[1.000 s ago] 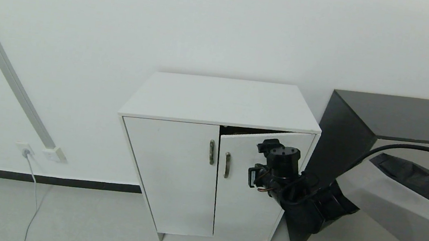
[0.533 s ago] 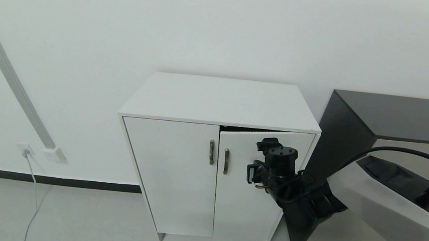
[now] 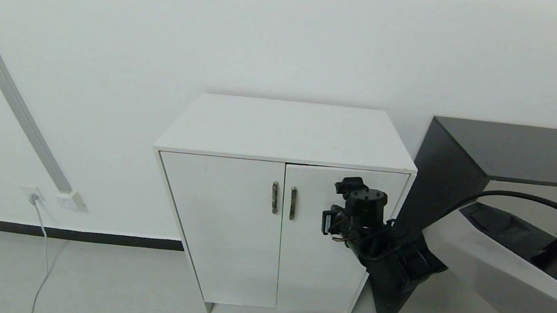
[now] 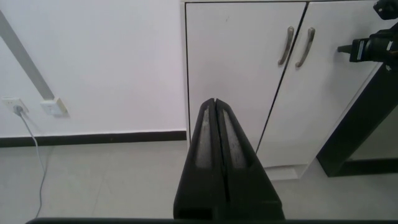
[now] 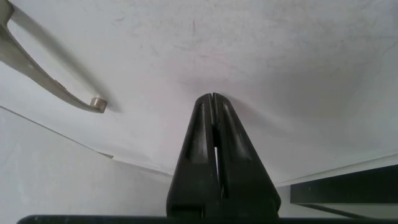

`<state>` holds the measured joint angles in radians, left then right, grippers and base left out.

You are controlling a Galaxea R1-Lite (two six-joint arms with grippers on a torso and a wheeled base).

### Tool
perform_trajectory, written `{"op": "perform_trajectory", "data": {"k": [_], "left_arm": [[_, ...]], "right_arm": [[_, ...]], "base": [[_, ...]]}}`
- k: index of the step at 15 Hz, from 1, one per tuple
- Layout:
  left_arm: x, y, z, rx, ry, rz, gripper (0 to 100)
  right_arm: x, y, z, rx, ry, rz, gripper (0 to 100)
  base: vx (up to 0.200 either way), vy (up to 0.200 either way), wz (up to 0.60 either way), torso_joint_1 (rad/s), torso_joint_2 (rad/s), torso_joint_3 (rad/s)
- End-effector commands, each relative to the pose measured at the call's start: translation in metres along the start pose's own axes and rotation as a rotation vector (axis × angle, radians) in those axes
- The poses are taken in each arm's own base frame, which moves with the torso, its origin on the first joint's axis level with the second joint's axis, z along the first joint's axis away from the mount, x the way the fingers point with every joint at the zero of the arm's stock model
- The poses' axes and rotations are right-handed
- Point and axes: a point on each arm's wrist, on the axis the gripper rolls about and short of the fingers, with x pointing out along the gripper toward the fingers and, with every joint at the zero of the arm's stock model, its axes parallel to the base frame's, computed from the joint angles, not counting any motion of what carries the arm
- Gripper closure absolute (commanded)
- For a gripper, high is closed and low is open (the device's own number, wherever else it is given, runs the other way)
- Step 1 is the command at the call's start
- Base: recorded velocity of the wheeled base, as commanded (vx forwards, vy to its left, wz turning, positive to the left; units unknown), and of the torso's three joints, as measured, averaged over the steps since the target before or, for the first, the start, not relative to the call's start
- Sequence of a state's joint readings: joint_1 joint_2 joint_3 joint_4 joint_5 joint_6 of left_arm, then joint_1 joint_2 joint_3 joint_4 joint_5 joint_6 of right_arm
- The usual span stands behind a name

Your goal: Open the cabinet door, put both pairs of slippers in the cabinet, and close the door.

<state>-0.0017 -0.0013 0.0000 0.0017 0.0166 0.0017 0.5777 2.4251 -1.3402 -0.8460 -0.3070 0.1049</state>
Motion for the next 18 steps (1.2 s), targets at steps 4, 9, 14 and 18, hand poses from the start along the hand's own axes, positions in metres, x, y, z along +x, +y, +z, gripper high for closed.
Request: {"op": "perform_trajectory", "data": {"k": [4,9,14,18], "left_arm": [[0.0001,0.0000,0.0000,0.000,0.001,0.000,100],[0.0001,0.0000,0.0000,0.000,0.001,0.000,100],[0.0001,0.0000,0.0000,0.001,0.001,0.000,100],[0.0001,0.0000,0.0000,0.001,0.001,0.000,100]], "right_arm": [[0.0010,0.0002,0.0034,0.003,-0.014,-0.001,100],[0.0027,-0.0007,0.0052,0.001,-0.023,-0.006,100],[0.0033,-0.0006,0.0043,0.001,-0.022,-0.004,100],[0.0051,-0.0008,0.0041,0.002,-0.025,-0.006,100]], "base": [[0.000,0.000,0.00,0.000,0.00,0.000],[0.000,0.000,0.00,0.000,0.00,0.000],[0.000,0.000,0.00,0.000,0.00,0.000],[0.000,0.000,0.00,0.000,0.00,0.000]]}}
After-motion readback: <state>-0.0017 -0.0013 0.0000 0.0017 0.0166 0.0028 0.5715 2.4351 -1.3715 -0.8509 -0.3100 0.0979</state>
